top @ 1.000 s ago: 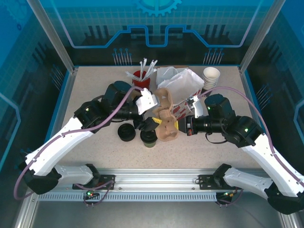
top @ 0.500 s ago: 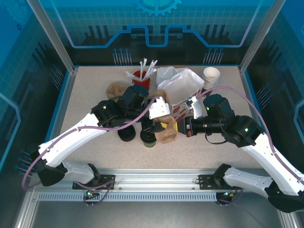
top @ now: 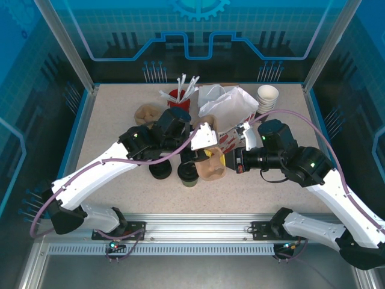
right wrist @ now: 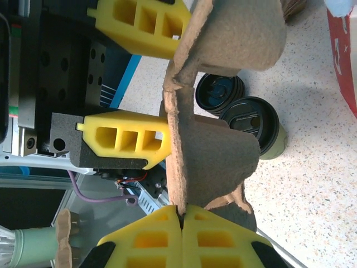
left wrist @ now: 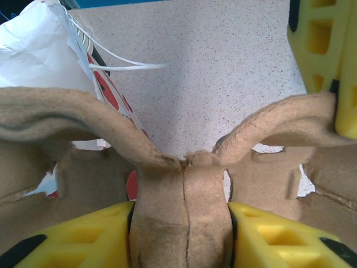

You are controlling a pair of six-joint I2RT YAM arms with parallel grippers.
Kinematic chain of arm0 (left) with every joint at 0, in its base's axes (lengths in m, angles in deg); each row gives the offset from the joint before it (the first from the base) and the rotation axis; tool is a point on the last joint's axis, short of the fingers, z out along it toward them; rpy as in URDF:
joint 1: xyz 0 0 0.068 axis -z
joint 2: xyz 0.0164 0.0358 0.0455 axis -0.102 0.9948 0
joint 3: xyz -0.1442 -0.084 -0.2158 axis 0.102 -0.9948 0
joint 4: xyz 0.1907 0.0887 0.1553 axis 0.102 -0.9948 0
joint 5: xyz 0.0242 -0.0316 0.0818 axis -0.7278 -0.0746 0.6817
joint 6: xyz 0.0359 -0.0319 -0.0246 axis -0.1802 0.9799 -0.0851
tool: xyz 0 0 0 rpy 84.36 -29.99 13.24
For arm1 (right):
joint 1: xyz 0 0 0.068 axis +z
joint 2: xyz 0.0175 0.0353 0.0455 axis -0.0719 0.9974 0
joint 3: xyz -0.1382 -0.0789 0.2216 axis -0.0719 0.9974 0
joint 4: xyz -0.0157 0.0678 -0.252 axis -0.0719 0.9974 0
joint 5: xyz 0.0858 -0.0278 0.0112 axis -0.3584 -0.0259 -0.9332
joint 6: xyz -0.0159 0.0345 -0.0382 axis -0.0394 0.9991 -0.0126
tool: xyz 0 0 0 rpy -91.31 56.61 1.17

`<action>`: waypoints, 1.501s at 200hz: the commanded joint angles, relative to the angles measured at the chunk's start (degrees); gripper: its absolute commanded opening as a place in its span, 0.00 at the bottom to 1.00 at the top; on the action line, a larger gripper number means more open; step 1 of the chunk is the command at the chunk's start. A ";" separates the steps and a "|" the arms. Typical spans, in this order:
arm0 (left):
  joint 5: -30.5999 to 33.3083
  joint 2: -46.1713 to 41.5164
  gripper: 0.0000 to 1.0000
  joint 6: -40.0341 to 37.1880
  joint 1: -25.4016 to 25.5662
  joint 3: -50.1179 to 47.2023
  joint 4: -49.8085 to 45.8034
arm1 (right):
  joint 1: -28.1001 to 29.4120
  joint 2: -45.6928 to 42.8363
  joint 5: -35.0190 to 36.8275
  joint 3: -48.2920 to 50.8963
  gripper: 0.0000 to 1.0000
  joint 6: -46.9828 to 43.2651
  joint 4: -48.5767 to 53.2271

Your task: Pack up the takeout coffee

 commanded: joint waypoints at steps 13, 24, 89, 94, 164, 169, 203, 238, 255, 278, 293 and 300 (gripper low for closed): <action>-0.05 -2.32 0.39 -0.86 0.26 1.02 0.96 | 0.91 -1.83 2.61 -1.82 0.08 -0.73 3.51; 0.02 -2.50 0.39 -0.69 0.25 1.05 0.92 | 0.94 -2.10 3.91 -2.25 0.18 -0.92 4.38; 3.26 -5.90 0.39 0.34 0.15 -1.29 3.01 | -0.71 -4.58 20.42 -6.29 0.41 -1.68 8.80; 3.66 -6.28 0.39 0.60 0.16 -1.68 3.25 | -1.11 -4.43 22.69 -6.62 0.43 -1.40 9.02; 5.34 -11.96 0.40 4.94 0.09 -4.66 4.57 | -8.21 6.33 33.85 -11.28 0.68 5.91 5.46; 5.46 -12.15 0.40 5.16 0.08 -4.83 4.56 | -8.64 7.41 33.75 -11.54 0.68 6.69 5.21; 5.40 -13.57 0.39 6.37 0.08 -5.33 4.59 | -10.65 14.53 32.88 -13.61 0.68 13.67 6.14; 5.13 -14.40 0.39 7.13 0.08 -5.21 4.25 | -11.25 19.69 32.36 -14.64 0.66 16.25 6.36; 5.12 -14.56 0.39 7.29 0.07 -5.36 4.13 | -11.67 21.38 32.25 -14.77 0.64 16.73 6.19; 5.05 -14.54 0.39 7.46 0.07 -5.66 4.22 | -12.45 23.29 32.19 -14.88 0.61 16.76 5.81; 4.95 -14.57 0.39 7.58 0.12 -5.79 4.30 | -12.94 24.44 32.01 -14.88 0.59 16.81 5.47; 4.94 -14.52 0.39 7.65 0.07 -5.87 4.30 | -13.20 24.99 31.52 -14.91 0.59 16.73 5.36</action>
